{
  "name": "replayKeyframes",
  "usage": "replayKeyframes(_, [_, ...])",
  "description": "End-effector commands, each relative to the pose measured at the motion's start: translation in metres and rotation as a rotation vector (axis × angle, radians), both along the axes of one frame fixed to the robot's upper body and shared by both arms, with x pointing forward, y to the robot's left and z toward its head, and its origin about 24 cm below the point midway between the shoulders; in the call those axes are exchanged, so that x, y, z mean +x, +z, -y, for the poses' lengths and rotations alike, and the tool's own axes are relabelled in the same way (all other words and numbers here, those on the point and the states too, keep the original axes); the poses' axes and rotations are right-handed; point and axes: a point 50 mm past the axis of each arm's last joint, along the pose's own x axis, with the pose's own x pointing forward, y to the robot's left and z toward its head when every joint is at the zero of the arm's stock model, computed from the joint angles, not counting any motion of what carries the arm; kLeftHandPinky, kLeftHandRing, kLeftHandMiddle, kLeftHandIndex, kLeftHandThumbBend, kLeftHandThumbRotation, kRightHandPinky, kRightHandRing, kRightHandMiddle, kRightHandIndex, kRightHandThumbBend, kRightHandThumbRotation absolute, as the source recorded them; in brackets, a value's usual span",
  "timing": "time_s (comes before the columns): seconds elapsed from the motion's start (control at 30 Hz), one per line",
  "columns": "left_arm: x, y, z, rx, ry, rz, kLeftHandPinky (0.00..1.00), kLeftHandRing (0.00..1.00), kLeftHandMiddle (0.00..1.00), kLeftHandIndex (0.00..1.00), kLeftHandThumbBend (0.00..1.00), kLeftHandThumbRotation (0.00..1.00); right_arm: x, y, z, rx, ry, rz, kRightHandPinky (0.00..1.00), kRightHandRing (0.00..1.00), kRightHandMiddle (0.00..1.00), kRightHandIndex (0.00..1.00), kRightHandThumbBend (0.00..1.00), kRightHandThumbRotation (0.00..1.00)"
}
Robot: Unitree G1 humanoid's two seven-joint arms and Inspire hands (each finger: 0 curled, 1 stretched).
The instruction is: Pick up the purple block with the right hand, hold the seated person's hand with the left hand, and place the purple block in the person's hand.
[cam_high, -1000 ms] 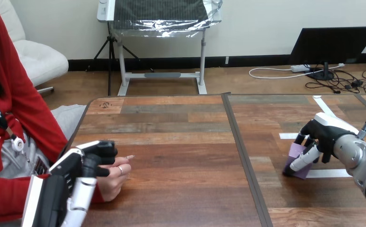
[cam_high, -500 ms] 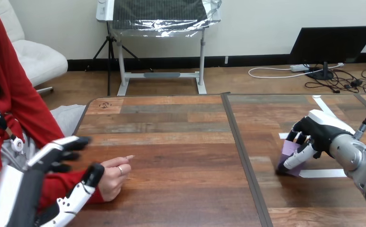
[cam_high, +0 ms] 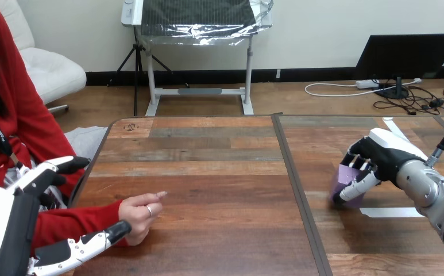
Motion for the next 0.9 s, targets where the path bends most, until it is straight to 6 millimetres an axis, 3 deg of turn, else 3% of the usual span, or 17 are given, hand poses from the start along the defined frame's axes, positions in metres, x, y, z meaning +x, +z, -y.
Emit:
replayKeyframes(0.0, [0.010, 0.022, 0.000, 0.122, -0.025, 0.089, 0.60, 0.73, 0.76, 0.74, 1.00, 0.36, 0.012, 0.020, -0.007, 0.039, 0.018, 0.114, 0.48, 0.52, 0.55, 0.54, 0.76, 0.00])
replayKeyframes(0.7, [0.028, 0.021, -0.013, 0.301, 0.006, 0.089, 0.59, 0.72, 0.75, 0.76, 1.00, 0.18, 0.012, 0.023, -0.011, 0.049, 0.056, 0.148, 0.48, 0.50, 0.55, 0.54, 0.76, 0.00])
replayKeyframes(0.87, [0.033, 0.020, -0.014, 0.330, -0.016, 0.065, 0.59, 0.72, 0.75, 0.75, 1.00, 0.17, 0.013, 0.024, -0.011, 0.051, 0.063, 0.151, 0.48, 0.51, 0.55, 0.54, 0.75, 0.00])
